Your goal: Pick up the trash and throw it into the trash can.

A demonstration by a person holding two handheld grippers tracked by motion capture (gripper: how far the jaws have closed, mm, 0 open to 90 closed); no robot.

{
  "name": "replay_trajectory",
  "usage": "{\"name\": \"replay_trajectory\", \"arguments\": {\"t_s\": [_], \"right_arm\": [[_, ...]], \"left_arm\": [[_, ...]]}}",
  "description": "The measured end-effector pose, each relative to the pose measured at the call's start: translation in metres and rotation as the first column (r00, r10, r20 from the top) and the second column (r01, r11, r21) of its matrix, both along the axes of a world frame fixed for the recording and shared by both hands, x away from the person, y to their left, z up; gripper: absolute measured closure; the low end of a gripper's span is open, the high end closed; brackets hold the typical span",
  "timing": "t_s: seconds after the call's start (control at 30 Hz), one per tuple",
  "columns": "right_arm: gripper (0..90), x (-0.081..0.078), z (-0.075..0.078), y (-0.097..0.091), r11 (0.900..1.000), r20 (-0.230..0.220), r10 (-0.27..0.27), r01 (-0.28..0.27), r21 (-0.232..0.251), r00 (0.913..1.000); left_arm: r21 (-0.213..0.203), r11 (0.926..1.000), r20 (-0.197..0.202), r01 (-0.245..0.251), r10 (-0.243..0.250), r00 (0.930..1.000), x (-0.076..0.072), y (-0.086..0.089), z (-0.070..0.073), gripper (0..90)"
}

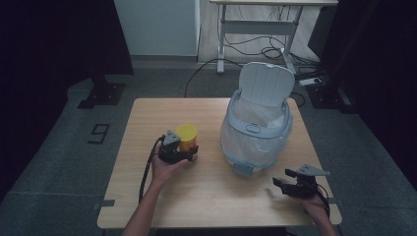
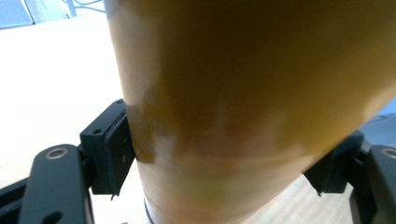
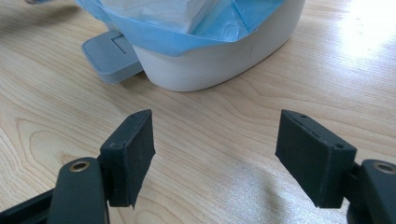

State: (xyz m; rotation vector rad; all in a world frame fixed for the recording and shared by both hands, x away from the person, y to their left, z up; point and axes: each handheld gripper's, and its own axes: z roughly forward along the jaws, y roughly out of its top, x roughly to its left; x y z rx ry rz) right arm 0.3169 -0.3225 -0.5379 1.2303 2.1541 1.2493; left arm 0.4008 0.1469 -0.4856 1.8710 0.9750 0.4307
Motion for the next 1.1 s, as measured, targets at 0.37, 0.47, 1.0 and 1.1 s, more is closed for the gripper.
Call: {"name": "replay_trajectory", "arguments": {"t_s": [0.37,0.47,1.0,1.1], "right_arm": [[27.2,0.000,-0.001,-0.002,0.9999,-0.006,-0.012,0.012,0.000,0.9999],[27.3,0.000,-0.001,-0.003,0.9999,-0.007,-0.014,0.014,0.001,0.9999],[27.2,0.000,-0.003,-0.002,0.9999,-0.015,-0.014,0.014,-0.005,0.9998],[27.3,0.000,-0.003,-0.002,0.9999,-0.016,-0.012,0.012,-0.005,0.9998]], "left_arm": [[-0.006,0.9994,0.021,0.033,-0.033,0.9992,-0.021,0.011,0.018,22.0],[-0.015,0.9991,0.018,0.039,-0.038,0.9991,-0.024,0.014,0.021,22.1],[-0.042,0.9955,0.077,0.085,-0.082,0.9937,-0.035,0.017,0.065,22.2],[-0.054,0.9944,0.084,0.091,-0.087,0.9927,-0.037,0.016,0.073,22.2]]}}
